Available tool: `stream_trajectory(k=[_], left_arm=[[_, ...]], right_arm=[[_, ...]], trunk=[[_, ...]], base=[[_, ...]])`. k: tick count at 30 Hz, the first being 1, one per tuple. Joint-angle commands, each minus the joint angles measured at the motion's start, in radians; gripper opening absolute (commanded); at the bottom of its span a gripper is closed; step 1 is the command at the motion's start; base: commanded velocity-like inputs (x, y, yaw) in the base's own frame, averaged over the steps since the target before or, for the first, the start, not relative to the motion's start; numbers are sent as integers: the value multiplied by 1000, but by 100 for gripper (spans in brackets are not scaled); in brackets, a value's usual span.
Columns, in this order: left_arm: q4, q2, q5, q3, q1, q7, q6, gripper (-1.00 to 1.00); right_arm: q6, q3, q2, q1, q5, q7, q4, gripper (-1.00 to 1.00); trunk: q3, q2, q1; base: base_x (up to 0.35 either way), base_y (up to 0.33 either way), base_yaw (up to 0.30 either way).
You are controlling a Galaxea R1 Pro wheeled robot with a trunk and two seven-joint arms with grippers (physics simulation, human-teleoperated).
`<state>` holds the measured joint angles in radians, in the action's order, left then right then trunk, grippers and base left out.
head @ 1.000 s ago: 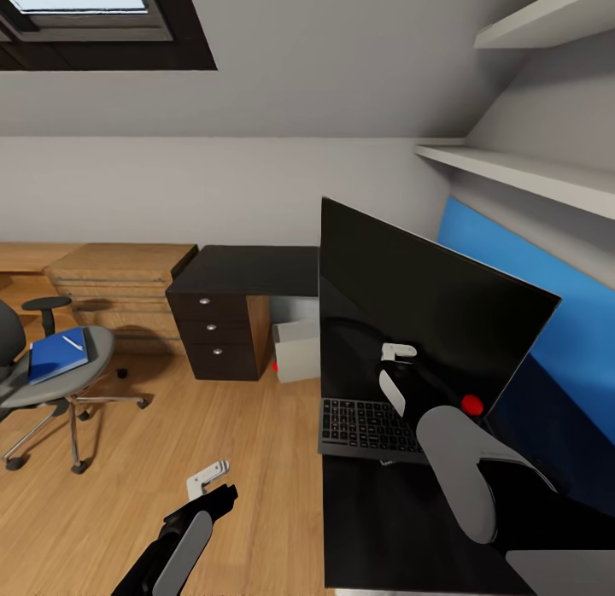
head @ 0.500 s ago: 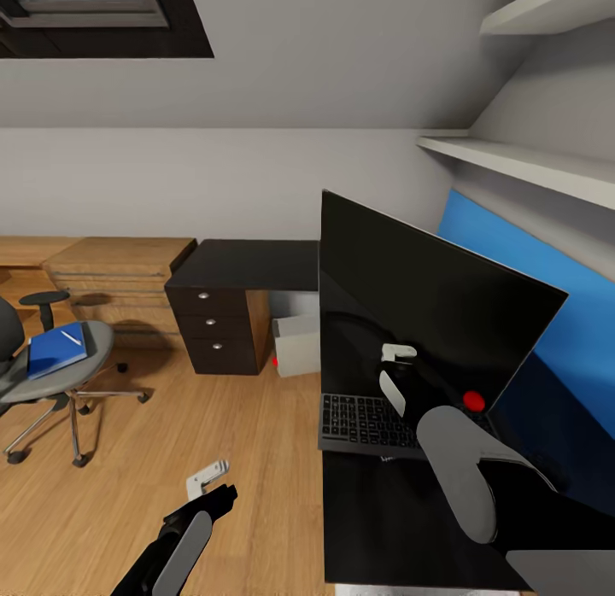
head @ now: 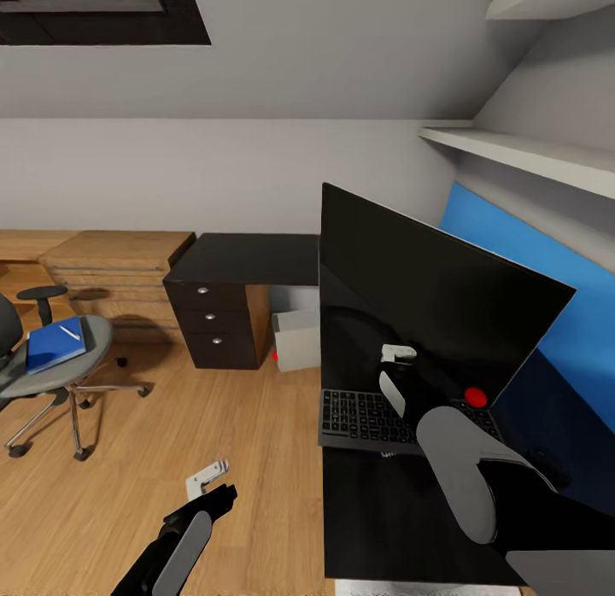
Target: In the bedroom, organize the workspace by keeping the computer under the desk, ensuring the monitor is on the desk, placing the keyboard on the desk next to the monitor, placing the mouse on the desk next to the keyboard, moving the folder from the swivel chair onto the desk next to the mouse, stacking the notebook on top of the folder with the pen on top of the notebook, and positioning the swivel chair next to the desk.
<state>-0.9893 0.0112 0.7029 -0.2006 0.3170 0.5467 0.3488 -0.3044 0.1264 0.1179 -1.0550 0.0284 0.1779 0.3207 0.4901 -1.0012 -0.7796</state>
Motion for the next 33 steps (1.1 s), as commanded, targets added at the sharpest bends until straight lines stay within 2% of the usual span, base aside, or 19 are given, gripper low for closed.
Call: stream_trajectory(k=[1,6,33], left_arm=[[-2,0,7,-2,1,8,-2,100],[-2,-2,7,-2,1,4,-22,100],[-2,-2,7,-2,1,2,-24,100]], right_arm=[[-5,5,1,0,3,2,2,100],[-5,5,2,0,3,2,1,100],[-5,5,0,1,5,3,1,100]], trunk=[[3,-1,0],[10,-1,0],[52,-1,0]], base=[[0,0,0],[0,0,0],[0,0,0]])
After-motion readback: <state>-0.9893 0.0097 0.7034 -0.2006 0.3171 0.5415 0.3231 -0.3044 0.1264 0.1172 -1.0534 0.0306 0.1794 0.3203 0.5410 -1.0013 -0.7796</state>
